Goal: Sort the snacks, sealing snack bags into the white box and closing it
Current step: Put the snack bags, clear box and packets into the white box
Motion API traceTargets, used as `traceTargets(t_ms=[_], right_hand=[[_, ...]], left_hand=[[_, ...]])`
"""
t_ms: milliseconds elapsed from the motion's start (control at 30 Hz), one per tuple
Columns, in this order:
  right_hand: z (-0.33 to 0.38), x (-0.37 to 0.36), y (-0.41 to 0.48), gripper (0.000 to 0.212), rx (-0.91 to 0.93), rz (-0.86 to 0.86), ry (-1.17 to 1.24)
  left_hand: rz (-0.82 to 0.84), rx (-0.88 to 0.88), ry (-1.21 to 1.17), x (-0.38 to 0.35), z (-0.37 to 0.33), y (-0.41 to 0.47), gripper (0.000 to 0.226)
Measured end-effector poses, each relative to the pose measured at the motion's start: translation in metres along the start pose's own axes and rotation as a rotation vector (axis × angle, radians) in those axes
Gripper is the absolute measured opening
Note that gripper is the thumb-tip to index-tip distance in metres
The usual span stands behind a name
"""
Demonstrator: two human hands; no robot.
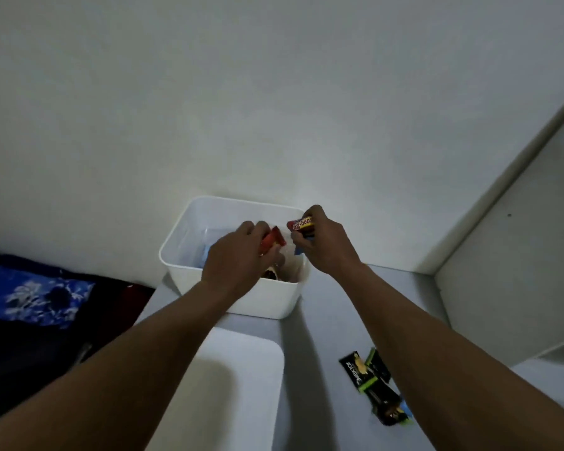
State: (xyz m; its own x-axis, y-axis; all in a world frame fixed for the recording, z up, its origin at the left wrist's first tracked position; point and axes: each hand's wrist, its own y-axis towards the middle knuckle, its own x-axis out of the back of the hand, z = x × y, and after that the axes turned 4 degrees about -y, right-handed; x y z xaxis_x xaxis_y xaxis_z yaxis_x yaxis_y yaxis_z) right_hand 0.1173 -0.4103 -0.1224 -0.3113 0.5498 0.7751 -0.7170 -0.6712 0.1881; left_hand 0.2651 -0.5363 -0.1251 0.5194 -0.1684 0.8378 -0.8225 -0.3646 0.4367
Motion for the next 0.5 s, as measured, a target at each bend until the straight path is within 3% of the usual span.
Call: traceTargets(t_ms=[233, 500], right_hand=[[0.032, -0.047, 0.036, 0.034, -0.119, 0.029, 0.146], [0.019, -0.063, 0.030, 0.026, -0.236, 0.164, 0.009]], left_hand=[[0.001, 0.185, -0.123, -0.002, 0.070, 0.031, 0.040], [0.106, 0.131, -0.191, -0.028, 0.091, 0.046, 0.038]])
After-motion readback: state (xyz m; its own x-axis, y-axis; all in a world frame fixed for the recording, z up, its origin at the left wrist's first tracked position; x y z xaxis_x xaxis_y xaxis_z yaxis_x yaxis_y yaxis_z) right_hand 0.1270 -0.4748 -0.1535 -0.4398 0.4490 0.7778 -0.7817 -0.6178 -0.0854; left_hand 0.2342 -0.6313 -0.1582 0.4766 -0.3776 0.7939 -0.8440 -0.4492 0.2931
